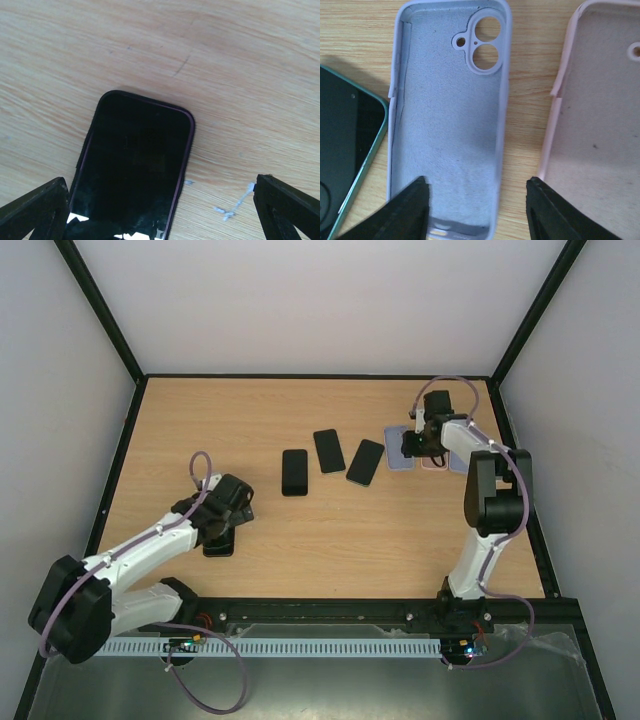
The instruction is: Take the phone out of the phone case
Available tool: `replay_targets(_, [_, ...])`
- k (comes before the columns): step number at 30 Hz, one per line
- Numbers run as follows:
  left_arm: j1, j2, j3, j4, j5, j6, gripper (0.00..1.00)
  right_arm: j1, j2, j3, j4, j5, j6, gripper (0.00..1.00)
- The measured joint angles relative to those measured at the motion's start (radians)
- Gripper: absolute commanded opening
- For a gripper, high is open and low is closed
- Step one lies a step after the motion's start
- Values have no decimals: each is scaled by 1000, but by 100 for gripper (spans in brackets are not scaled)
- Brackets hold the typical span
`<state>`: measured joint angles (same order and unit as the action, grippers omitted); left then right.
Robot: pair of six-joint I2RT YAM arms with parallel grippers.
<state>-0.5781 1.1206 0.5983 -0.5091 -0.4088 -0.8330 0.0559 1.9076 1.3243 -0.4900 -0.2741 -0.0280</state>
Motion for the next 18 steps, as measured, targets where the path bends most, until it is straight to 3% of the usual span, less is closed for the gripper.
replay_targets(7, [23, 32, -7, -5, 0, -13, 100, -3, -173, -47, -20, -1, 2, 58])
replay_targets(18, [35, 139, -44, 27, -2, -21, 100, -3, -636, -232, -46, -314, 8, 68])
